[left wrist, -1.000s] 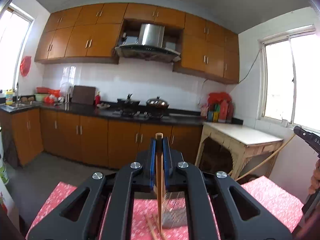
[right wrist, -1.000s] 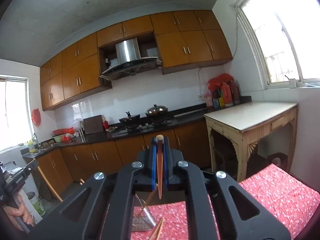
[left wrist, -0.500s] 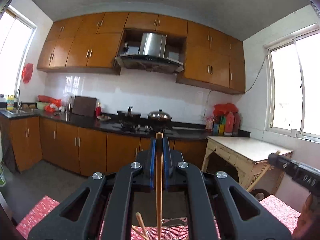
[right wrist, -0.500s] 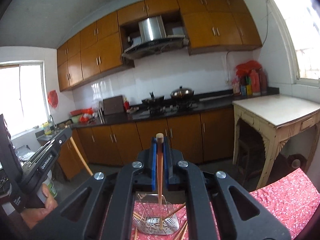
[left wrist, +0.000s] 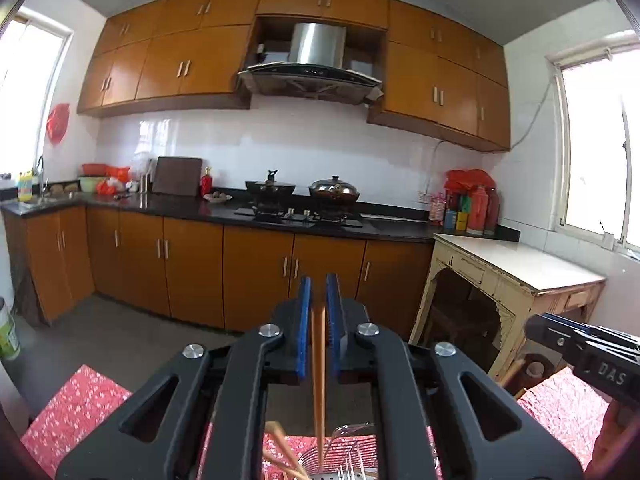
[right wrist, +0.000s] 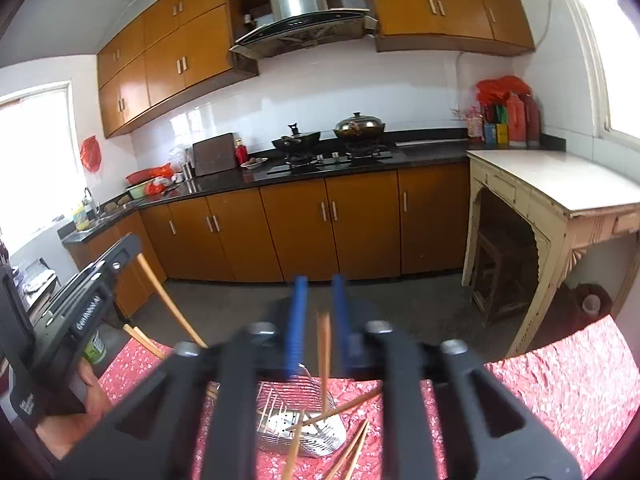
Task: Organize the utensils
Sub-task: 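Lower both held chopsticks into the basket and open both tools, then lower the right tool onto a loose chopstick and close on it while the left tool closes on another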
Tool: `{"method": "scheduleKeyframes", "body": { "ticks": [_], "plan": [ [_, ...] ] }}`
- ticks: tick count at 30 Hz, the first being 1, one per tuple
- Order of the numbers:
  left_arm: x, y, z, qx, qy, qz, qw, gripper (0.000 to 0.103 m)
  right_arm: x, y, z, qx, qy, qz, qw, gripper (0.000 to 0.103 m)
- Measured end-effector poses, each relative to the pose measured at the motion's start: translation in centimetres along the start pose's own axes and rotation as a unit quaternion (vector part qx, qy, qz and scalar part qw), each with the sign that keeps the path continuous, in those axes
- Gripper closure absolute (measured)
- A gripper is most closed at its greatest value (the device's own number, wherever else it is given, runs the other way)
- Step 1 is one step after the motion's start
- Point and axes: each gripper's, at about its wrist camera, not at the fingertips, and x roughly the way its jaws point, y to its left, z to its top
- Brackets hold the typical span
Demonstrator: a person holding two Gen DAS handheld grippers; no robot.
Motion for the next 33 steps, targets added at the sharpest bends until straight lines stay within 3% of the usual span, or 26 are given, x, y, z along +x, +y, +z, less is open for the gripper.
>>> {"method": "scheduleKeyframes", "body": {
  "ticks": [2,10,16,20,24,29,33],
  "plan": [
    [-0.5,0.5,0.1,-0.002,-0.002,0.009,1.0,0.074,-0.6,-0.9,-0.1,0.009,-0.004,-0.009,1.0,0.075],
    [-4.6,2.5,0.9,-0.008,-0.006,0.017,0.9998,0.065,-4.5,-5.7,-1.4,0.058,-0.022,-0.053,0.997,0.075],
    [-9.1,5.7,-1.3,-0.012,0.009,0.028,0.9995,0.054,-6.7,-9.3,-6.4,0.087,0.007,-0.088,0.992,0.075],
    [-10.6,8.0,-5.9,-0.011,0.056,0.042,0.9975,0.045,-6.2,-10.1,-12.2,0.096,0.051,-0.104,0.989,0.075],
    [-10.2,9.1,-10.7,0.004,0.108,0.053,0.9927,0.036,-4.4,-8.3,-18.8,0.088,0.113,-0.086,0.986,0.075],
    [-8.6,9.5,-16.6,-0.004,0.205,0.033,0.9782,0.033,-2.3,-3.8,-25.1,0.051,0.181,-0.046,0.981,0.075],
    [-8.1,8.8,-19.3,-0.016,0.247,0.011,0.9687,0.033,-1.1,-0.6,-28.2,0.02,0.222,-0.023,0.975,0.075]
  ]
}}
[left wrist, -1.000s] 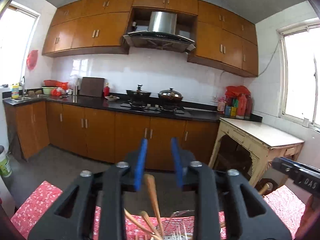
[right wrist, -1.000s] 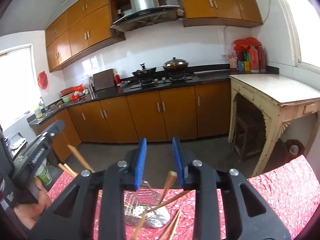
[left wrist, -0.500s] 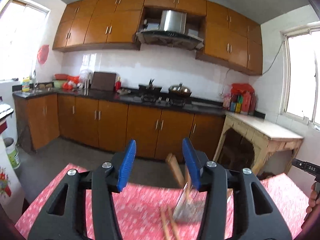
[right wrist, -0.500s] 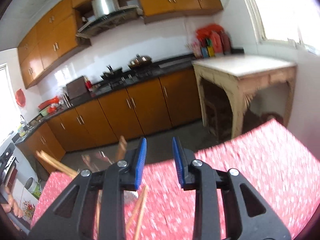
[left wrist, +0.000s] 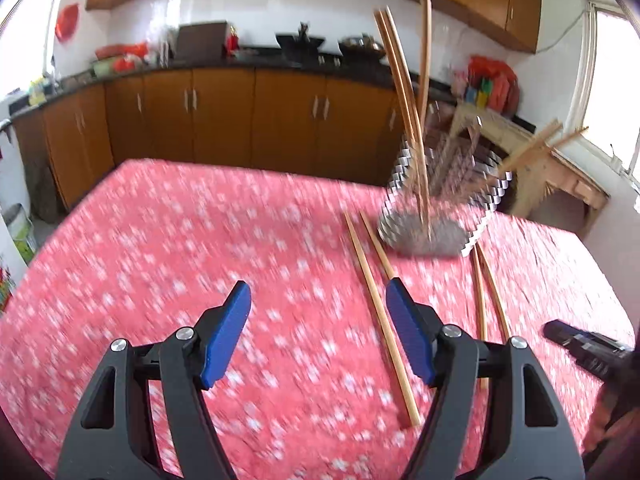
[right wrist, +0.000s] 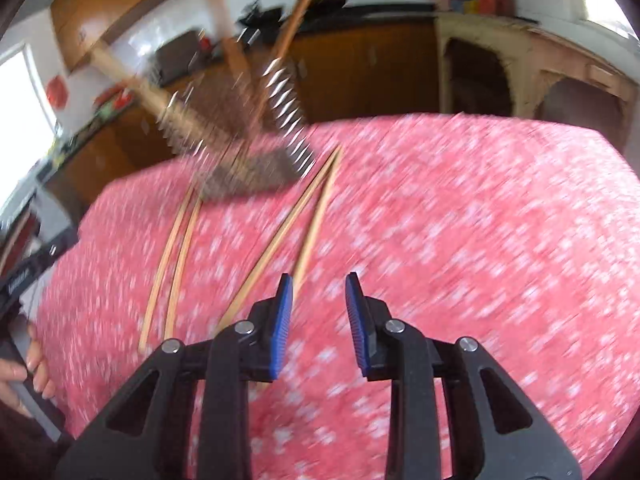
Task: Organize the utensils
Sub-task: 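Lower the right tool onto a loose chopstick and close on it while the left tool closes on another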
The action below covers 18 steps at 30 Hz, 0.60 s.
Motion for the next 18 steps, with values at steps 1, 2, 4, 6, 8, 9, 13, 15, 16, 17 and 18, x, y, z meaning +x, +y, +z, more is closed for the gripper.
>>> {"method": "scheduleKeyframes", "body": {
  "ticks": [1,2,4,6,8,9,13,15,16,17,18],
  "plan": [
    [0.2,-0.3,-0.4,0.004,0.004,-0.001,1.0,0.033,0.6,0.7,-0.5,-0.01,0.008,-0.003,1.0,0.075],
    [0.3,-0.7,-0.7,0.009,0.008,-0.002,0.9999,0.033,1.1,1.3,-0.9,-0.016,0.013,-0.005,1.0,0.075],
    [0.5,-1.6,-1.2,0.022,0.017,-0.008,0.9996,0.033,1.6,1.9,-1.4,-0.019,0.019,-0.007,1.0,0.075],
    [0.5,-2.2,-2.0,0.028,0.021,-0.011,0.9993,0.033,2.2,2.2,-1.4,-0.021,0.023,-0.016,0.999,0.075],
    [0.8,-2.7,-2.4,0.031,0.029,-0.015,0.999,0.033,2.5,2.5,-1.5,-0.027,0.021,-0.025,0.999,0.076],
    [1.0,-2.9,-2.5,0.031,0.035,-0.018,0.9988,0.033,2.6,2.6,-1.4,-0.03,0.02,-0.029,0.999,0.079],
    [1.9,-3.8,-3.0,0.036,0.054,-0.021,0.9977,0.034,3.0,1.4,-0.9,-0.023,0.016,-0.047,0.999,0.094],
    [2.6,-4.4,-3.3,0.042,0.065,-0.015,0.9969,0.034,3.0,-0.2,-0.2,-0.001,0.014,-0.066,0.998,0.096],
    [2.8,-4.7,-3.3,0.044,0.069,-0.013,0.9966,0.037,2.7,-1.1,-0.3,0.008,0.012,-0.074,0.997,0.096],
    [3.2,-5.0,-3.4,0.047,0.076,-0.012,0.9959,0.041,2.7,-2.3,0.0,0.023,0.009,-0.091,0.995,0.096],
    [3.5,-5.2,-3.4,0.049,0.082,-0.011,0.9954,0.043,2.6,-3.1,0.2,0.034,0.008,-0.104,0.994,0.096]
  ]
}}
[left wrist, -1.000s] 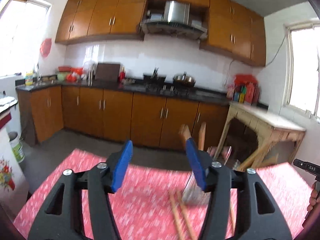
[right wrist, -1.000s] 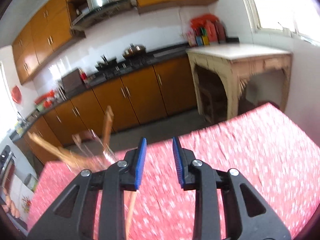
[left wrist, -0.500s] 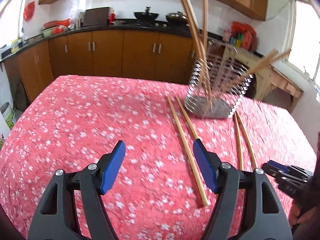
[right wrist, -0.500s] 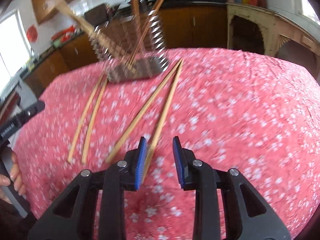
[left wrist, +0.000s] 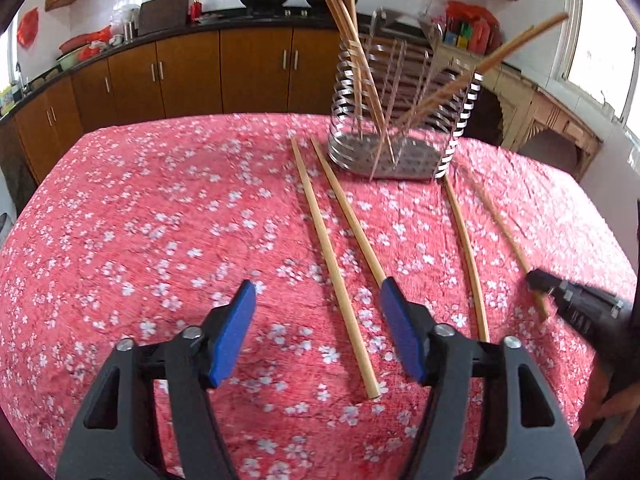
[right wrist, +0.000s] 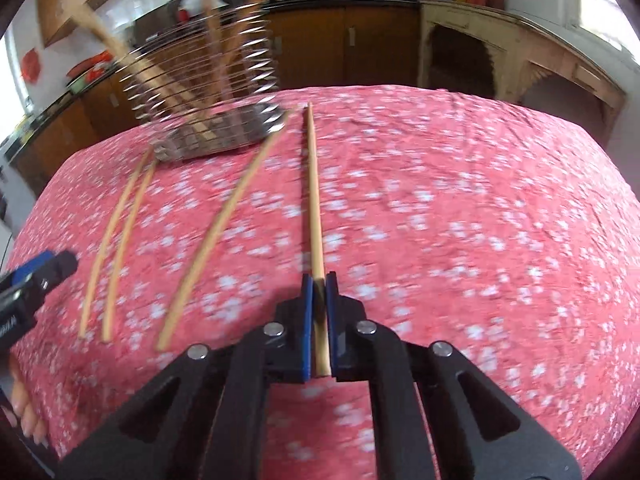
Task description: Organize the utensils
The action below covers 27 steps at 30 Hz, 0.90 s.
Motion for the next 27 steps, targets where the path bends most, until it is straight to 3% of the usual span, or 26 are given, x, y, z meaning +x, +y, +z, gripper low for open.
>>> {"method": "scheduleKeyframes", "body": {
  "ticks": [5,9,17,21,27],
  "plan": [
    [1.8,-0.9,0.1,0.011,0.04,0.012,0.9991,0.073,0.3,-3.8,1.0,0.048,0.0,-0.024,0.999,0.096],
    [2.6,-1.3,0.5,0.023,0.036,0.041,0.9982,0.094,0.4,-5.1,1.1,0.054,-0.002,-0.035,0.998,0.096],
    [3.9,4.0,3.0,-0.01,0.034,0.089,0.9954,0.096,1.4,-7.2,2.3,0.061,-0.008,-0.043,0.997,0.096],
    [4.3,7.1,4.0,-0.017,0.027,0.082,0.9961,0.096,1.9,-7.9,2.9,0.063,-0.014,-0.047,0.997,0.096],
    [3.5,8.5,3.8,-0.027,0.014,0.042,0.9986,0.094,2.3,-8.6,3.4,0.071,-0.016,-0.051,0.996,0.095]
  ]
}}
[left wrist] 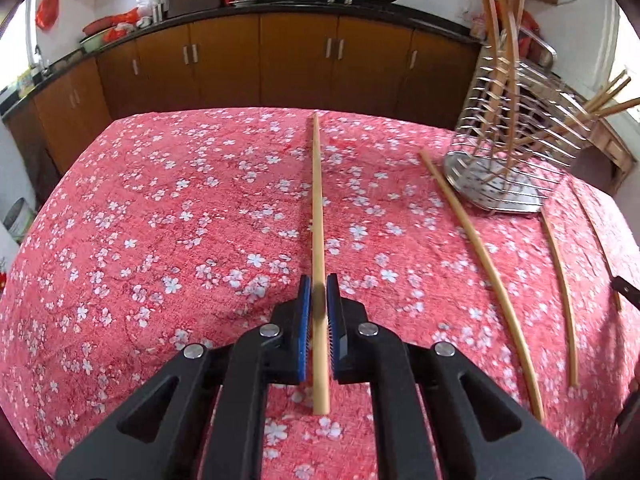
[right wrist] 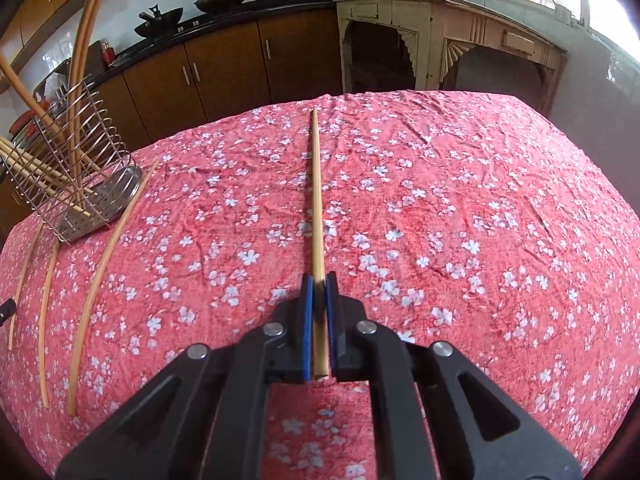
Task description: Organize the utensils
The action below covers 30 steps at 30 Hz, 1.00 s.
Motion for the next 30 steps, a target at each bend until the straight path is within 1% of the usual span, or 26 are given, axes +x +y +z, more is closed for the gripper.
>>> {"method": "scheduleKeyframes", "body": {
  "ticks": [1,2,3,4,5,7,8,12,13,14,16,18,20,23,30],
  "plan": [
    [-0.4,0.3,-0.4,0.003,-0.001,-0.002,1.0,0.091,0.0,-0.1,0.0,0.0,0.0,-0.003,1.0,0.095],
    [-0.7,0.4,-0.6,0.006,0.0,-0.006,1.0,0.086,0.0,-0.2,0.0,-0.001,0.0,-0.007,1.0,0.095],
    [-1.0,0.6,-0.9,0.008,0.001,-0.006,0.9999,0.082,-0.2,-0.2,-0.1,-0.002,0.0,-0.008,1.0,0.095],
    [-1.2,0.6,-1.2,0.011,0.002,-0.005,0.9999,0.075,-0.3,-0.2,-0.3,-0.002,0.001,-0.009,1.0,0.095],
    [-1.4,0.6,-1.5,0.012,0.003,-0.008,0.9999,0.072,-0.4,-0.2,-0.4,-0.002,0.002,-0.008,1.0,0.095],
    [-1.7,0.2,-2.2,0.017,0.01,-0.014,0.9997,0.072,-0.8,-0.3,-0.7,-0.007,0.002,-0.008,1.0,0.094],
    [-1.7,-0.1,-2.5,0.021,0.012,-0.015,0.9996,0.071,-1.0,-0.2,-0.9,-0.011,0.0,-0.011,1.0,0.094],
    [-1.8,-1.0,-3.0,0.039,0.014,0.003,0.9991,0.063,-1.2,-0.1,-1.4,-0.015,0.0,-0.015,1.0,0.093],
    [-1.8,-1.1,-3.2,0.041,0.015,0.007,0.999,0.056,-1.2,0.0,-1.4,-0.016,0.0,-0.015,1.0,0.093],
    [-1.7,-1.1,-3.3,0.041,0.016,0.012,0.999,0.047,-1.3,0.0,-1.4,-0.016,0.0,-0.016,1.0,0.093],
    [-1.7,-1.5,-3.6,0.037,0.022,0.023,0.9988,0.04,-1.3,0.0,-1.4,-0.015,0.0,-0.014,1.0,0.092],
    [-1.3,-1.5,-3.1,0.037,0.022,0.021,0.9989,0.038,-1.3,0.0,-1.5,-0.015,0.0,-0.012,1.0,0.091],
    [-1.2,-1.4,-3.0,0.04,0.024,0.021,0.9987,0.034,-1.3,0.1,-1.5,-0.014,0.0,-0.01,1.0,0.09],
    [-0.8,-1.5,-2.7,0.044,0.027,0.016,0.9986,0.03,-1.3,0.0,-1.4,-0.012,0.0,-0.007,1.0,0.09],
    [-1.0,-1.0,-2.2,0.035,0.024,0.005,0.9991,0.03,-1.3,-0.3,-1.3,-0.008,0.001,-0.002,1.0,0.09]
  ]
}}
